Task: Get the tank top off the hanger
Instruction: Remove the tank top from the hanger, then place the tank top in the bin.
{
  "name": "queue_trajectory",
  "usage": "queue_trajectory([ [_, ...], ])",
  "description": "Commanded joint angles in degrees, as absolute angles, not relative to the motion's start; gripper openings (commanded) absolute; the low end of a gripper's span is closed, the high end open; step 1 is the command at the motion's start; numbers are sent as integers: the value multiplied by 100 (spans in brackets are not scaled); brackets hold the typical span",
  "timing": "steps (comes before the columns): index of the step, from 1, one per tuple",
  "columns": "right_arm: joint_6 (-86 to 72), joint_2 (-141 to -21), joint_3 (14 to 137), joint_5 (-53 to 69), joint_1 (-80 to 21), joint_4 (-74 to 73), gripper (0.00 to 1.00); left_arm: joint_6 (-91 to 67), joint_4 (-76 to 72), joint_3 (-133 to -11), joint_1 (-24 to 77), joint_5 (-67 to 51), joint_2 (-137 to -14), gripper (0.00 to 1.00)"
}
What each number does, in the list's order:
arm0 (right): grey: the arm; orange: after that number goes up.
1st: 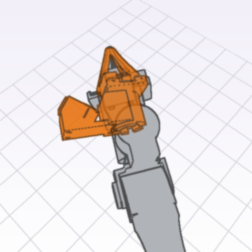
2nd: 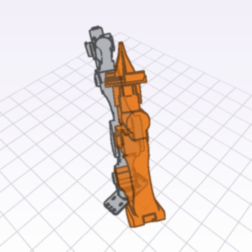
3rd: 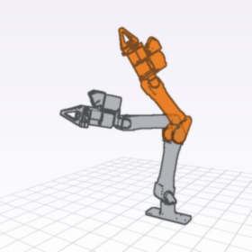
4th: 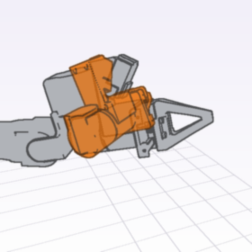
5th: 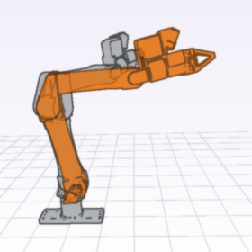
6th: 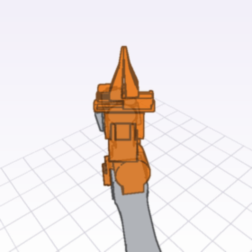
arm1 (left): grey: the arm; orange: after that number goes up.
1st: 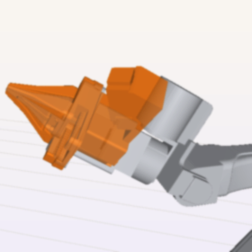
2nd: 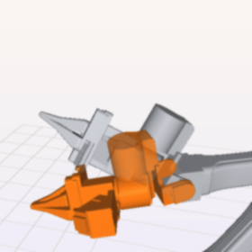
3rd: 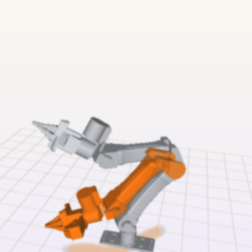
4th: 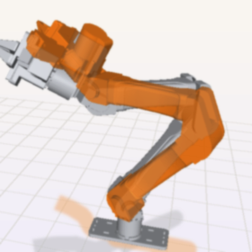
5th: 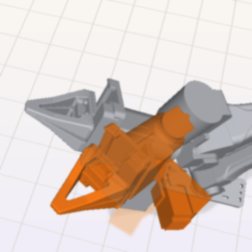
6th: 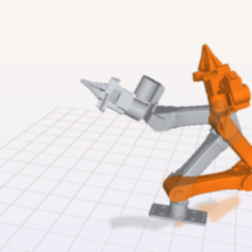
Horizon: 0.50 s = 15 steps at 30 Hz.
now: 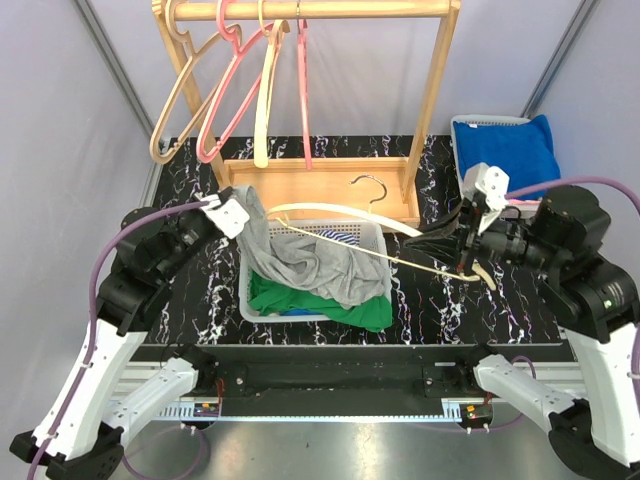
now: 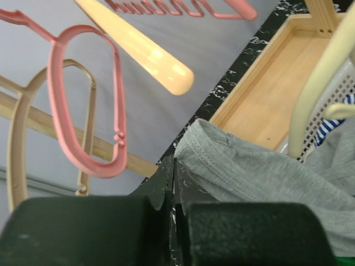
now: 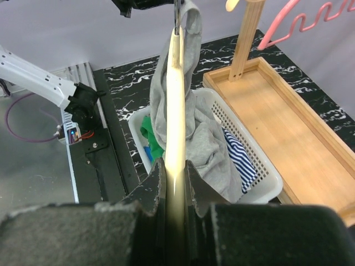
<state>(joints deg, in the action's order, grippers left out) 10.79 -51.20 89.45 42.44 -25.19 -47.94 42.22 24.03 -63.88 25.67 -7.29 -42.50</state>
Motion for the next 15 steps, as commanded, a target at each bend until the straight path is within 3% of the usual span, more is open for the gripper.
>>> queue_trajectory([
  [1, 1248, -4843, 9334, 3675, -2531, -4930, 0, 4184, 2390, -6346, 2531, -1431, -4201, 0],
  [9, 1055, -4790, 9765, 2426, -2531, -5036, 0, 4148, 2839, -6618, 2654, -3733, -4228, 0],
  [15, 923, -4693, 9747, 2066, -2531, -4747, 0, 4228, 2769, -6057, 3216, -3701, -4701, 0],
])
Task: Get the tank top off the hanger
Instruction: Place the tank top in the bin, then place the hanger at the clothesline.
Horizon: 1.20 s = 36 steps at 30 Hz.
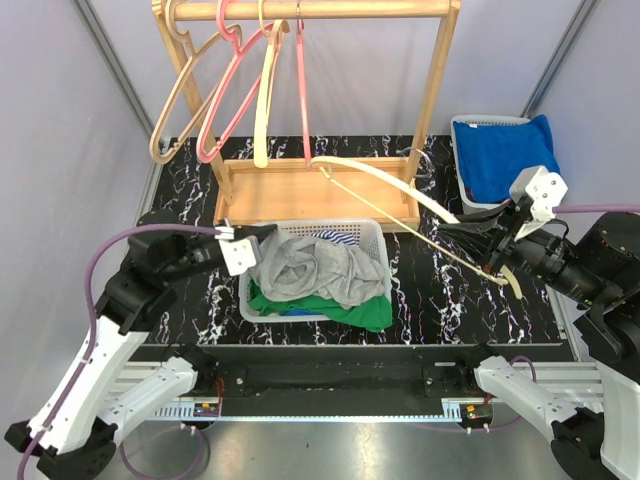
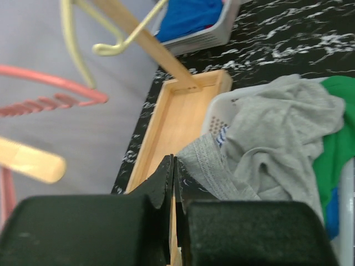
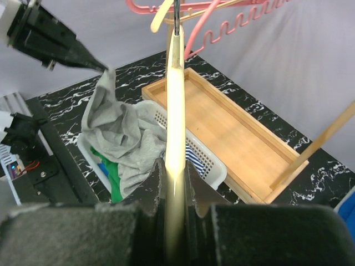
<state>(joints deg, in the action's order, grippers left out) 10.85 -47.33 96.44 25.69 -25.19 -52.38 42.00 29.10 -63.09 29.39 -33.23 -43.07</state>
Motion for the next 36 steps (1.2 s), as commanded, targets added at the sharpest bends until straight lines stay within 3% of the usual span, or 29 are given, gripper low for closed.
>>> queue_trajectory([
  [1, 879, -4667, 9756, 2005, -2531, -4650, 0, 4045, 2647, -6003, 3243, -3613, -4954, 0],
  [5, 703, -4649, 9773, 1338, -2531, -4149, 0, 3744, 2435, -5731, 3278, -3210, -5587, 0],
  [6, 686, -4684, 9791, 1205, -2540, -4070, 0, 3744, 2426, -5565, 3287, -3086, -5694, 4],
  [8, 651, -4877, 9861, 576, -2531, -3982, 0, 3858, 2434, -5397, 3287, -2718, -5975, 21],
  [9, 624, -4965, 9905, 345, -2531, -3964, 0, 3919, 2504, -5318, 3287, -2655, -6046, 36],
  [10, 607, -5175, 10001, 125, -2531, -3946, 0, 4016, 2635, -5283, 3287, -2576, -6151, 44],
  [12, 563, -5439, 10246, -307, -2540, -4042, 0, 4008, 2707, -5221, 3296, -2540, -6196, 73],
  [13, 536, -5693, 10318, -421, -2540, -4086, 0, 4008, 2820, -5212, 3296, -2549, -6196, 96],
  [14, 493, -5826, 10388, -465, -2531, -4122, 0, 3999, 2882, -5212, 3305, -2540, -6188, 99],
  [28, 518, -7839, 11477, -413, -2523, -3428, 0, 3025, 3051, -7205, 3313, -2155, -5151, 99],
  [36, 501, -8700, 12383, -193, -2531, -3296, 0, 2980, 2900, -7399, 3313, -1890, -4456, 99],
])
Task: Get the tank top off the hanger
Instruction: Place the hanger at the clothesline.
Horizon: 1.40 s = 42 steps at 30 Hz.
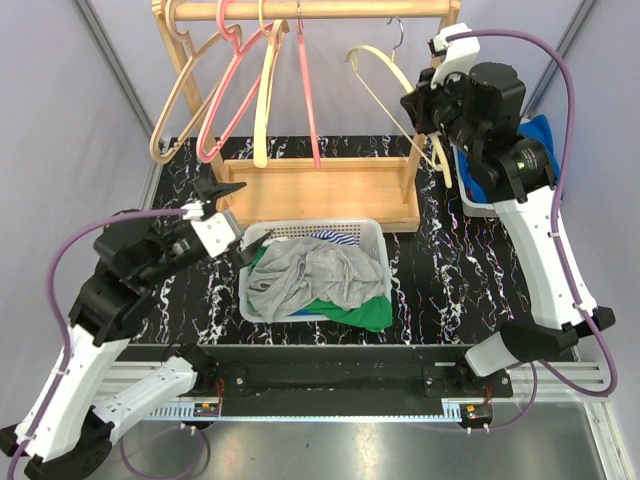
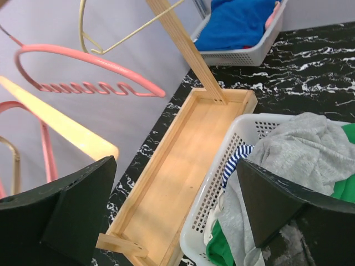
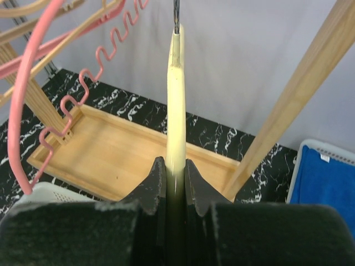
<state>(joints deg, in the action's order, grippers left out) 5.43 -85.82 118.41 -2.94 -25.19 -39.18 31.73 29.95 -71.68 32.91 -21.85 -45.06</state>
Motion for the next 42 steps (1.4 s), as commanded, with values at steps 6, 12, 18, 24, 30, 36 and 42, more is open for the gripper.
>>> queue_trajectory([
  [6, 598, -9412, 13244, -272, -2461, -3331, 0, 2778, 2971, -7944, 3313, -1828, -4535, 99],
  [12, 510, -10133, 13947, -194, -2268, -3357, 0, 2637, 2839, -8376, 3313, -1583, -4676, 99],
  [18, 150, -10626, 14422, 167, -1908, -3357, 0, 2593, 2795, -8473, 3313, -1406, -4720, 99],
  [24, 88, -10635, 14230, 325, -1881, -3331, 0, 2514, 2742, -8420, 3305, -1345, -4693, 99],
  [30, 44, -10372, 13537, 475, -1890, -3217, 0, 2514, 2716, -8297, 3313, -1345, -4658, 99],
  [36, -140, -9994, 12729, 624, -1890, -3059, 9, 2373, 2760, -8122, 3313, -1205, -4632, 99],
  [42, -421, -9405, 11666, 493, -1890, -2945, 100, 2074, 2619, -7568, 3305, -774, -4439, 99],
])
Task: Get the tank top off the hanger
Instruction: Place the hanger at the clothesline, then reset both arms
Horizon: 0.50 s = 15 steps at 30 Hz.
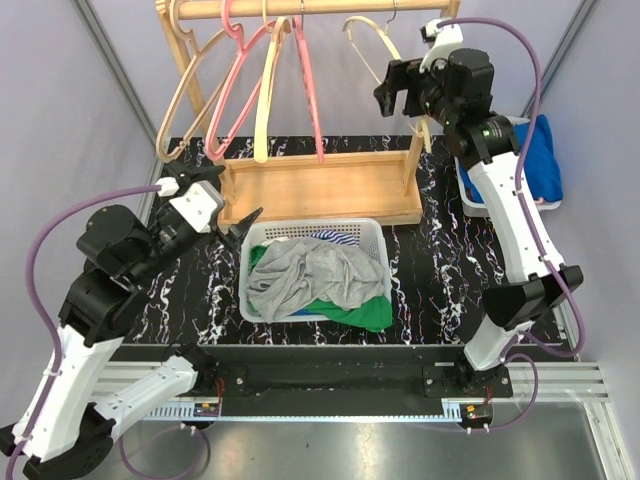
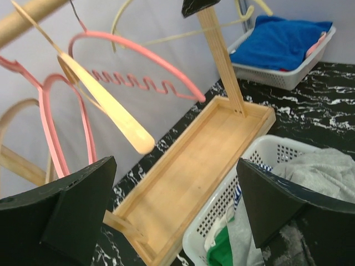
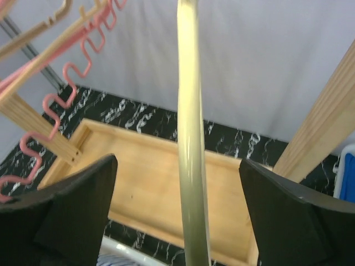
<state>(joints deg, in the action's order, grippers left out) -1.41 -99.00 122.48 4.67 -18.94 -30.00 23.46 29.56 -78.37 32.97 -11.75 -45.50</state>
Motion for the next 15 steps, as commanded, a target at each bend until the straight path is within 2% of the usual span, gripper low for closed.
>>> queue_trajectory([
  [1, -474, -9161, 11515, 336, -1881, -2901, 100, 2031, 2550, -7515, 3305, -730, -4386, 99],
  [8, -887, -7403, 9635, 88, -1881, -2058, 100, 1618, 2382, -7234, 3305, -537, -4280, 99],
  [15, -1116, -5444, 7694, 158, -1890, -2153, 100, 1125, 2269, -6470, 3243, 157, -3772, 99],
])
